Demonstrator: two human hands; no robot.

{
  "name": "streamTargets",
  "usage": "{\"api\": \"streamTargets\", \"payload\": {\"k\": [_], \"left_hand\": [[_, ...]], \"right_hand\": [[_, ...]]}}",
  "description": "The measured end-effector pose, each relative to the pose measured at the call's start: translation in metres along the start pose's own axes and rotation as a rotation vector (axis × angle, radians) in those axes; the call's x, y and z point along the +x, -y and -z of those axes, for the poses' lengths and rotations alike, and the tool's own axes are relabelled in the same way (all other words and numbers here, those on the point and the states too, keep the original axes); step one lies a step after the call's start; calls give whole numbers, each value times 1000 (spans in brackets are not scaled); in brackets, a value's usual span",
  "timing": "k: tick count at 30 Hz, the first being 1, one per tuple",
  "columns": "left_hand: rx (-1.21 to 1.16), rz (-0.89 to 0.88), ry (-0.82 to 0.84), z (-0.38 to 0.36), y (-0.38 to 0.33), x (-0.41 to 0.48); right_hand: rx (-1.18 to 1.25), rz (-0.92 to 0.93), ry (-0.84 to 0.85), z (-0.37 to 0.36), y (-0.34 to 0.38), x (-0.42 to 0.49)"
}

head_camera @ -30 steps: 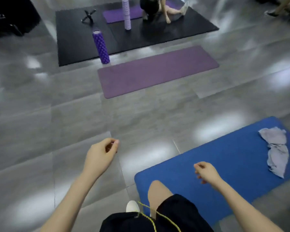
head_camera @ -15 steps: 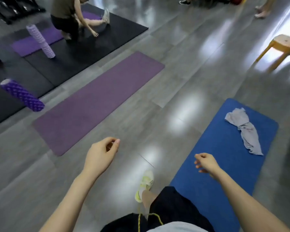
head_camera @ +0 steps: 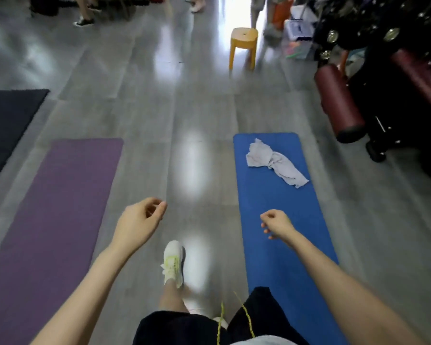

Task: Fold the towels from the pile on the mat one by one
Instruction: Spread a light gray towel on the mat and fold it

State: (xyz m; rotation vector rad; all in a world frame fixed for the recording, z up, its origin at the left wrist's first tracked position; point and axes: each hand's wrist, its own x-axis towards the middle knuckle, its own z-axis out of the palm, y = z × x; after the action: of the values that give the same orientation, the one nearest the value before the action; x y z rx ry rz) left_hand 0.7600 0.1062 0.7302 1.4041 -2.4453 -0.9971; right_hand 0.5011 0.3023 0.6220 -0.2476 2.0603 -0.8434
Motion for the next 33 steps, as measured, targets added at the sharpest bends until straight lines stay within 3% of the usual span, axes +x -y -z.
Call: {"api": "streamTargets", "payload": {"k": [9, 14, 26, 33], "left_hand": [[92, -322, 335, -10, -87, 255], [203, -479, 453, -54, -151, 365], [336, -665, 643, -264, -247, 532], [396, -790, 652, -406, -251, 611]], "right_hand": [[277, -218, -330, 35, 69, 84], [366, -289, -454, 59, 90, 133], [432, -411, -567, 144, 71, 289], [518, -495, -635, 154, 22, 410]]}}
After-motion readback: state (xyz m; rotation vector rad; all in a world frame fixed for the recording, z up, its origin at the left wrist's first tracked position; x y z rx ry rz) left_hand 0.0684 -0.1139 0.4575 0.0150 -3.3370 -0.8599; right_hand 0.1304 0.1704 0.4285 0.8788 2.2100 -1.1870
